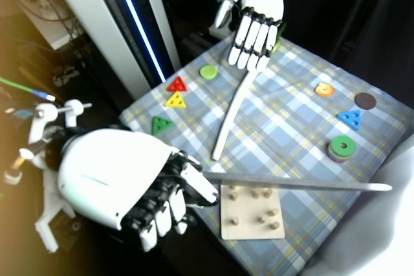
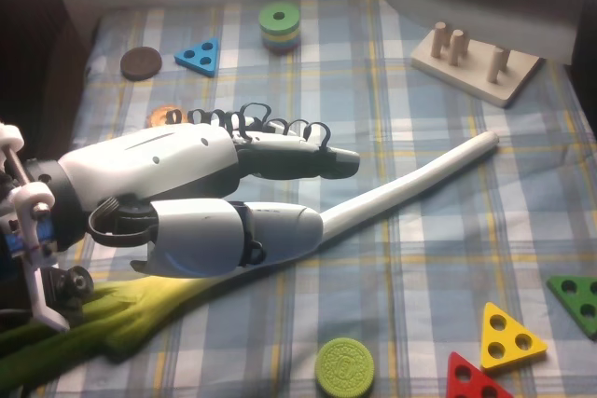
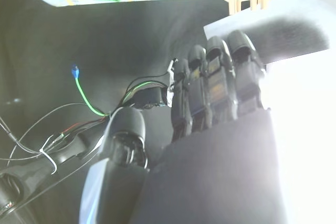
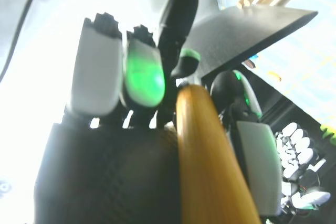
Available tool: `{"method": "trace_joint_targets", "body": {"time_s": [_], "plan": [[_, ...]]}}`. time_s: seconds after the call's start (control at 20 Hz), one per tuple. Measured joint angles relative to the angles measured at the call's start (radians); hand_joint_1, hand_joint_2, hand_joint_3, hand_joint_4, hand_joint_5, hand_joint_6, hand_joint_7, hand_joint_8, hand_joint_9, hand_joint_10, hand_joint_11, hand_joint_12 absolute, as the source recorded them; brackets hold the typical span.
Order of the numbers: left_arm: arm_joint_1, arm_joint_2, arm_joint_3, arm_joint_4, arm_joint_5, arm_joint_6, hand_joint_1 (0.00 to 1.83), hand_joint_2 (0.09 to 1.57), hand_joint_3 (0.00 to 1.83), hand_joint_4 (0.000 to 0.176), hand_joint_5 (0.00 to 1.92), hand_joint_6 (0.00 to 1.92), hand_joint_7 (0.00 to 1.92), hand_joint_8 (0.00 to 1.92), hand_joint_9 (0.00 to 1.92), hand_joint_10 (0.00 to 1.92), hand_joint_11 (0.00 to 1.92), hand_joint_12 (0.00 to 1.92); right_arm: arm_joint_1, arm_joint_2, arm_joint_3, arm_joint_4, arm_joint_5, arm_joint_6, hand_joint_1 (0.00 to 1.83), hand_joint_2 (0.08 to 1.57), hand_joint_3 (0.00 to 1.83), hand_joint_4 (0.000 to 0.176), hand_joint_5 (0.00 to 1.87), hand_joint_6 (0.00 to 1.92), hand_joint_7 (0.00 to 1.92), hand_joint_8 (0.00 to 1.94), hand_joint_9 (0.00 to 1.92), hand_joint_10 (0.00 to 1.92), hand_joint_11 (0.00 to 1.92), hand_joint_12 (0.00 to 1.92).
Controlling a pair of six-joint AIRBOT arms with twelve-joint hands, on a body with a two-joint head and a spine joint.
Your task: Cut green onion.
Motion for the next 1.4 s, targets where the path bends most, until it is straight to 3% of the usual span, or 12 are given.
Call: {"method": "trace_joint_targets", "body": {"time_s": [0.05,0.45,0.75,0.9,1.0,1.05,1.1,1.15,1.2,1.25,1.35,1.4], "plan": [[0.0,0.0,0.0,0.0,0.0,0.0,0.0,1.42,0.0,0.0,0.31,0.01,0.31,0.0,0.27,0.0,0.0,0.44,0.0,0.0,-0.001,-0.005,0.001,0.0,0.23,1.49,0.0,0.001,1.28,1.92,1.44,1.94,1.53,1.92,1.53,1.92],[0.0,-0.006,0.008,0.0,-0.001,0.0,0.0,1.42,0.0,0.0,0.29,0.0,0.31,0.0,0.28,0.0,0.0,0.49,0.052,-0.026,0.008,-0.134,-0.108,0.005,0.22,1.49,0.0,0.0,1.23,1.92,1.42,1.94,1.53,1.92,1.53,1.92],[0.0,-0.011,0.011,0.0,0.001,0.0,0.0,1.42,0.0,0.0,0.29,0.0,0.3,0.0,0.26,0.0,0.0,0.34,0.065,-0.032,0.019,-0.153,-0.135,0.005,0.17,1.49,0.0,0.0,1.21,1.92,1.4,1.94,1.52,1.92,1.52,1.92],[0.0,-0.011,0.011,0.0,0.0,0.0,0.0,1.43,0.0,0.0,0.3,0.0,0.32,0.0,0.28,0.0,0.0,0.4,0.047,-0.03,0.021,-0.106,-0.143,0.005,0.27,1.5,0.0,0.0,1.2,1.92,1.31,1.94,1.42,1.92,1.42,1.92],[0.0,-0.01,0.011,0.0,-0.006,0.0,0.0,1.44,0.0,0.0,0.32,0.0,0.31,0.01,0.25,0.01,0.0,0.23,-0.002,-0.029,0.028,-0.032,-0.119,0.005,0.49,1.45,0.0,0.0,0.95,1.92,1.2,1.94,1.32,1.92,1.34,1.92],[0.0,-0.001,0.009,-0.002,-0.01,-0.001,0.0,1.44,0.0,0.0,0.36,0.0,0.33,0.0,0.23,0.0,0.0,0.26,-0.042,-0.027,0.03,0.022,-0.093,0.005,0.59,1.4,0.0,0.0,0.68,1.65,0.91,1.94,1.03,1.92,1.05,1.92],[0.0,0.008,0.007,-0.006,-0.017,0.0,0.0,1.45,0.0,0.0,0.36,0.0,0.33,0.0,0.22,0.0,0.0,0.29,-0.076,-0.023,0.029,0.071,-0.072,0.006,0.73,1.36,0.0,0.116,0.58,1.63,0.62,1.73,0.66,1.84,0.63,1.92],[-0.005,0.024,0.007,-0.013,-0.032,0.0,0.0,1.46,0.0,0.0,0.35,0.0,0.31,0.0,0.2,0.0,0.0,0.33,-0.113,-0.017,0.029,0.125,-0.047,0.007,0.75,1.35,0.0,0.164,0.56,1.61,0.51,1.31,0.47,1.45,0.32,1.84],[-0.007,0.041,0.007,-0.027,-0.05,0.0,0.0,1.45,0.0,0.0,0.36,0.0,0.3,0.0,0.2,0.0,0.0,0.4,-0.139,-0.014,0.029,0.169,-0.022,0.007,0.65,1.23,0.0,0.035,0.45,0.73,0.56,0.83,0.49,1.01,0.2,1.54],[-0.007,0.064,0.007,-0.052,-0.082,0.0,0.0,1.45,0.0,0.009,0.26,0.0,0.32,0.01,0.25,0.01,0.0,0.52,-0.164,-0.007,0.025,0.206,0.013,0.005,0.59,1.15,0.0,0.031,0.35,0.24,0.51,0.38,0.45,0.59,0.14,1.15],[-0.007,0.108,0.007,-0.118,-0.156,0.0,0.0,1.45,0.0,0.008,0.19,0.0,0.29,0.01,0.29,0.01,0.0,0.75,-0.204,0.003,0.006,0.251,0.079,0.002,0.58,1.07,0.0,0.065,0.22,0.01,0.42,0.04,0.38,0.14,0.06,0.79],[-0.008,0.118,0.008,-0.141,-0.182,-0.001,0.0,1.44,0.0,0.0,0.22,0.01,0.3,0.01,0.26,0.01,0.0,0.42,-0.209,0.004,0.003,0.255,0.09,0.003,0.57,1.01,0.0,0.06,0.12,0.0,0.35,0.01,0.34,0.05,0.02,0.68]]}}
